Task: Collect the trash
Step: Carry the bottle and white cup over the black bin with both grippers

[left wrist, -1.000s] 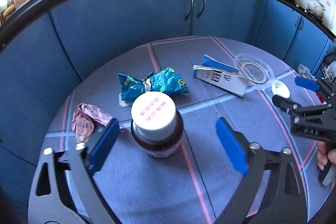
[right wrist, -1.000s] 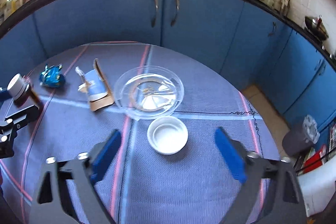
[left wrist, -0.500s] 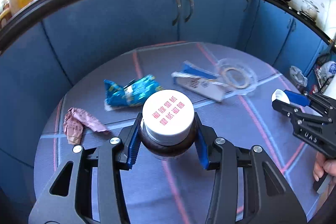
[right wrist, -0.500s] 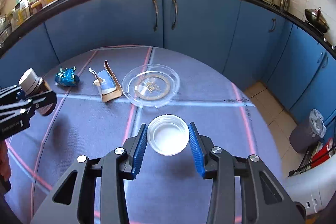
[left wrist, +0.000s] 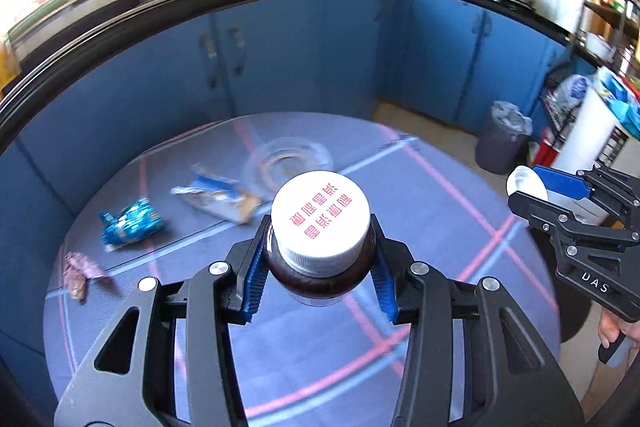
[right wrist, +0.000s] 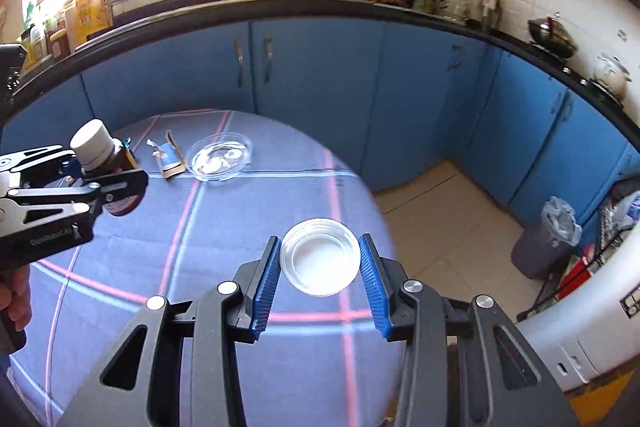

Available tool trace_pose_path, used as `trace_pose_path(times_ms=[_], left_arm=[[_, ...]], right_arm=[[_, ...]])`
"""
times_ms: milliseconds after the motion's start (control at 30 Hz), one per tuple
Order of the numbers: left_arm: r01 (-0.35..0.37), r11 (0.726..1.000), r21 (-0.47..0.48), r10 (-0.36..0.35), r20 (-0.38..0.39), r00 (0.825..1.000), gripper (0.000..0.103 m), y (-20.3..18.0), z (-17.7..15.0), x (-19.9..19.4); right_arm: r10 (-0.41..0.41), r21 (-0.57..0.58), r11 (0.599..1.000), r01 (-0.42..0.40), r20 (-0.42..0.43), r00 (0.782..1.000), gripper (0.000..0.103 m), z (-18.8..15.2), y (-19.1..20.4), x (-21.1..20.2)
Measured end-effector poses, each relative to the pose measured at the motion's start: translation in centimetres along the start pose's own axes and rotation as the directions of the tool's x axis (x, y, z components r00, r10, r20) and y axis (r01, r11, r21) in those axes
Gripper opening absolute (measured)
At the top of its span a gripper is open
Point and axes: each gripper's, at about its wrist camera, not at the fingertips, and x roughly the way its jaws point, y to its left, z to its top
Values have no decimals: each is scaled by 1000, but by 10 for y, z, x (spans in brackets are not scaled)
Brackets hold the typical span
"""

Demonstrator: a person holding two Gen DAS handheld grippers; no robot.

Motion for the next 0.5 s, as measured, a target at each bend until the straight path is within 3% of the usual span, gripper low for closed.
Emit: trace_pose_path(times_ms=[500], left_arm=[[138,976,167,-142,13,990,46,-124,24,-7]], right_arm=[[-161,83,984,156,52,986,39,-34,-76,-65]])
